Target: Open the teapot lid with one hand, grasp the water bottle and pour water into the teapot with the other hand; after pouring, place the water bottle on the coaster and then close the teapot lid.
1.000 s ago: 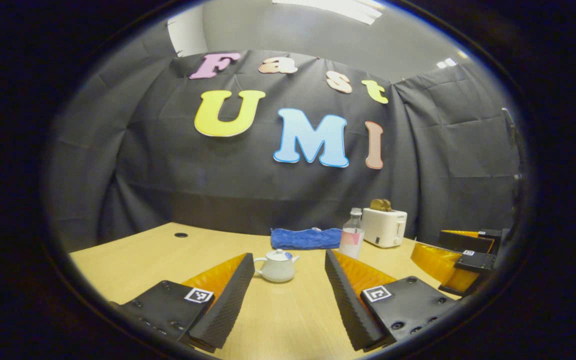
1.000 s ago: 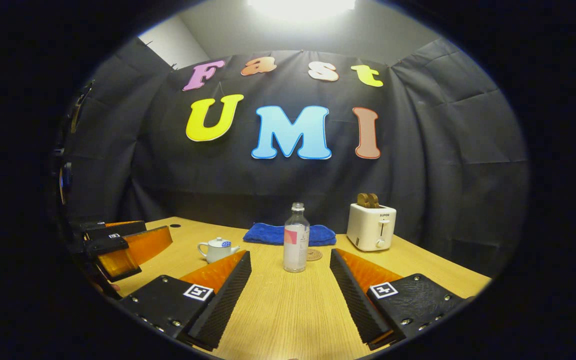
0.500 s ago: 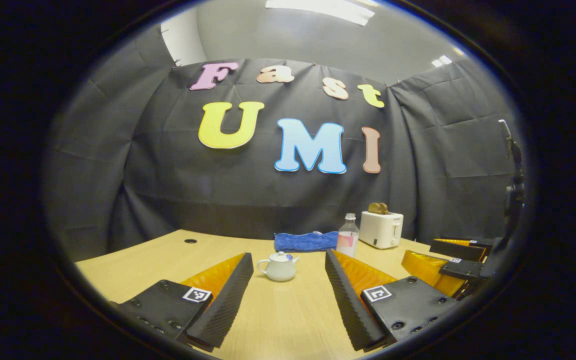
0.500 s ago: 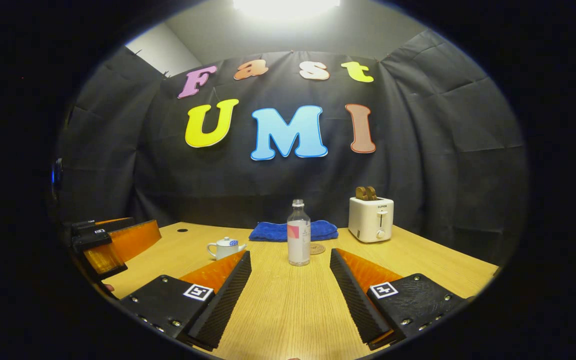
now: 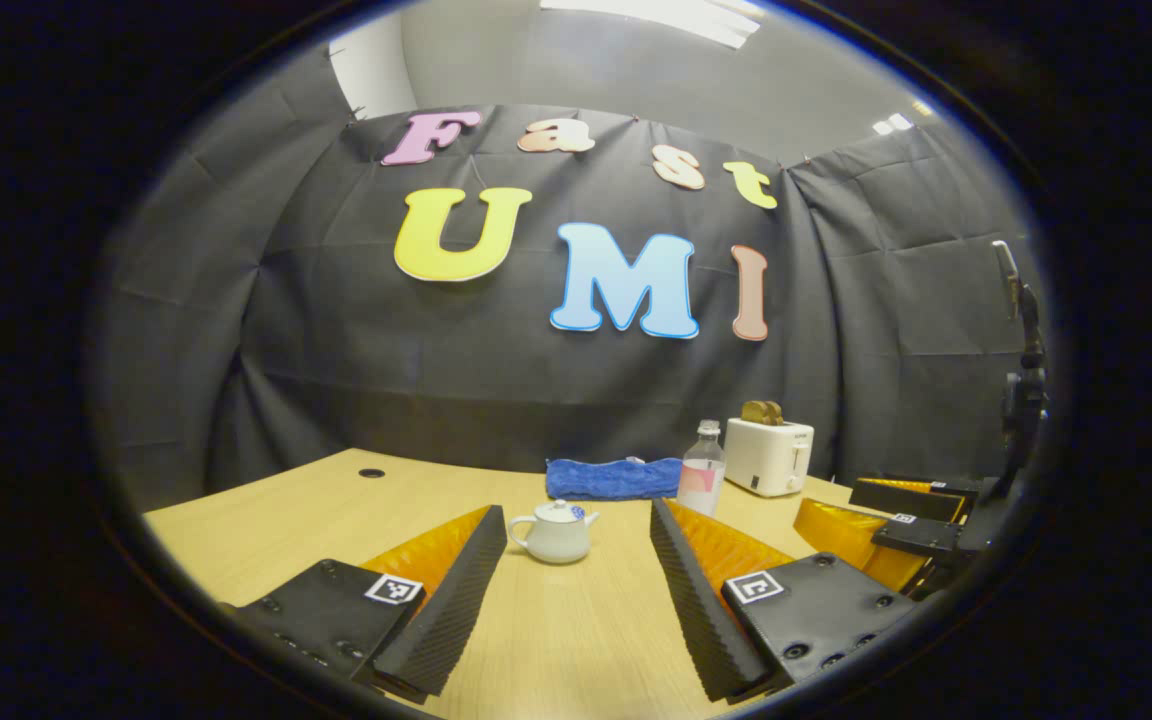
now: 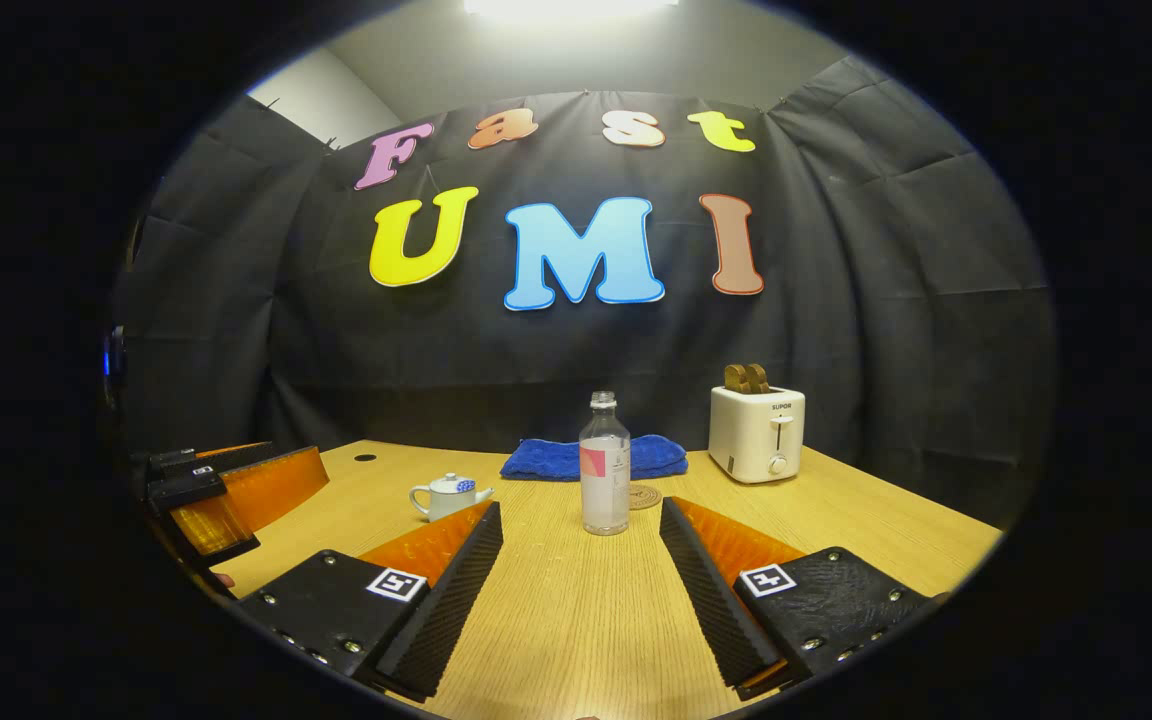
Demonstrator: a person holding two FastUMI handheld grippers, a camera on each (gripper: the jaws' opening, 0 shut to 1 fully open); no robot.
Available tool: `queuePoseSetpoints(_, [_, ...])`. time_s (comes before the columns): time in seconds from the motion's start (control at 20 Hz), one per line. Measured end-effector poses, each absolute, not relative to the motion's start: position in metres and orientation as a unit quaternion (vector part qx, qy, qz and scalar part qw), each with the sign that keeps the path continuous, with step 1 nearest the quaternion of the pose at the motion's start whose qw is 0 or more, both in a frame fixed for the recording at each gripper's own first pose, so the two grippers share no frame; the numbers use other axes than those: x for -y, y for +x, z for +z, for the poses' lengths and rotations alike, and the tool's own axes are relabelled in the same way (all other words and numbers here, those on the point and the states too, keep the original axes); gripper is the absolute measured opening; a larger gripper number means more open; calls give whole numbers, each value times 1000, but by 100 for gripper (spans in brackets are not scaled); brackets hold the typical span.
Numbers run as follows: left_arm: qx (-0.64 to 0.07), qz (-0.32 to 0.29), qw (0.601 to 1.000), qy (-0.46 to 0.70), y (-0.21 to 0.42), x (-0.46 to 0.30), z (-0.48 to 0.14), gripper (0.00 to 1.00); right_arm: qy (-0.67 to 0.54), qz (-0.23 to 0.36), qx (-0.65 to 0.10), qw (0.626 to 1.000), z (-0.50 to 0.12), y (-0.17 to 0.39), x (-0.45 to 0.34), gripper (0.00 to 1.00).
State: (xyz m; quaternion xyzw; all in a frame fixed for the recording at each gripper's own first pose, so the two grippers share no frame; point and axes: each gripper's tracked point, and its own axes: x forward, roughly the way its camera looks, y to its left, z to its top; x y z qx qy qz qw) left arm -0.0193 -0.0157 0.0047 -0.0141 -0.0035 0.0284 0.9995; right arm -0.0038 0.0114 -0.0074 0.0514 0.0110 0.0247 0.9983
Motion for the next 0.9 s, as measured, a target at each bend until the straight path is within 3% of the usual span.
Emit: queuePoseSetpoints(0.9, [-27,-36,999,22,192,-18,1,93,48,-1,-41,998,19,140,5,98])
